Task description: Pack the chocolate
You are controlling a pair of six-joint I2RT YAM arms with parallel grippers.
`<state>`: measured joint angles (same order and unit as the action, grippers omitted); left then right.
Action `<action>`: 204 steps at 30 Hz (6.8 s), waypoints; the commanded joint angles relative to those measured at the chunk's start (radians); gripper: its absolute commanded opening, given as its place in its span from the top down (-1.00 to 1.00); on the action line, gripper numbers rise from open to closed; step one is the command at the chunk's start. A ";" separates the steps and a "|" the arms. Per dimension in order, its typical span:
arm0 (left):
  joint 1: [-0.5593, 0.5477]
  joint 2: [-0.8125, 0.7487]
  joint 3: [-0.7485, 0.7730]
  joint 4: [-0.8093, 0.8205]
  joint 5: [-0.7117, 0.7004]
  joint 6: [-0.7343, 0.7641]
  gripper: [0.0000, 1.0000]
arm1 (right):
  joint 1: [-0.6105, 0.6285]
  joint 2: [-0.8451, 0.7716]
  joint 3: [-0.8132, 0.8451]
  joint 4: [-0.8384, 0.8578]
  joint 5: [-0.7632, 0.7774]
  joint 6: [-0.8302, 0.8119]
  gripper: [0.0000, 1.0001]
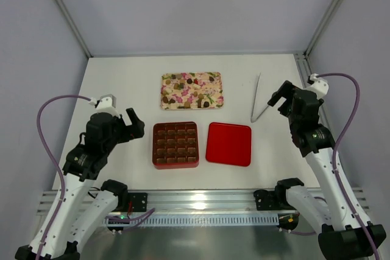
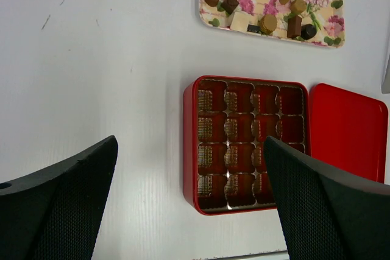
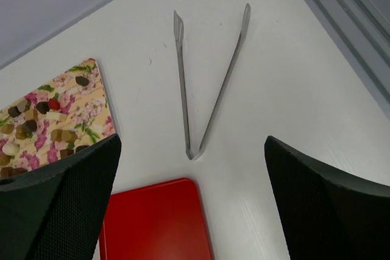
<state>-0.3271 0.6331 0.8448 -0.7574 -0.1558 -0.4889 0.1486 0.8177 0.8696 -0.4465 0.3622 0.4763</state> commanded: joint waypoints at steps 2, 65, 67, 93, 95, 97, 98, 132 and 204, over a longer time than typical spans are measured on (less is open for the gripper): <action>0.003 0.004 -0.003 0.043 0.010 0.003 -0.99 | -0.001 0.037 0.042 -0.012 0.009 -0.048 -0.99; 0.003 0.013 -0.001 0.035 0.025 0.016 -0.99 | -0.057 1.140 0.468 0.008 -0.114 -0.042 -0.37; 0.003 0.011 -0.001 0.036 0.025 0.018 -0.99 | -0.055 1.131 0.467 0.003 -0.121 -0.051 -0.24; 0.002 0.013 -0.001 0.033 0.010 0.012 -0.99 | 0.126 0.739 0.554 -0.167 -0.264 -0.133 0.06; 0.003 0.013 -0.001 0.033 0.007 0.012 -1.00 | 0.170 0.716 0.557 -0.179 -0.282 -0.131 0.06; 0.003 0.016 -0.001 0.032 0.006 0.012 -0.99 | 0.207 0.709 0.557 -0.185 -0.298 -0.131 0.07; 0.003 0.014 -0.001 0.032 0.006 0.012 -0.99 | 0.244 0.704 0.559 -0.189 -0.299 -0.131 0.07; 0.003 0.024 -0.001 0.026 -0.016 0.006 -0.99 | 0.500 1.052 0.868 -0.302 -0.256 -0.206 0.18; 0.003 0.022 0.000 0.024 -0.013 0.006 -1.00 | 0.490 1.095 0.855 -0.348 -0.261 -0.206 0.20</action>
<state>-0.3271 0.6575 0.8444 -0.7532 -0.1570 -0.4885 0.6392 1.9884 1.7279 -0.8013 0.0906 0.2749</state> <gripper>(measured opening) 0.996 0.400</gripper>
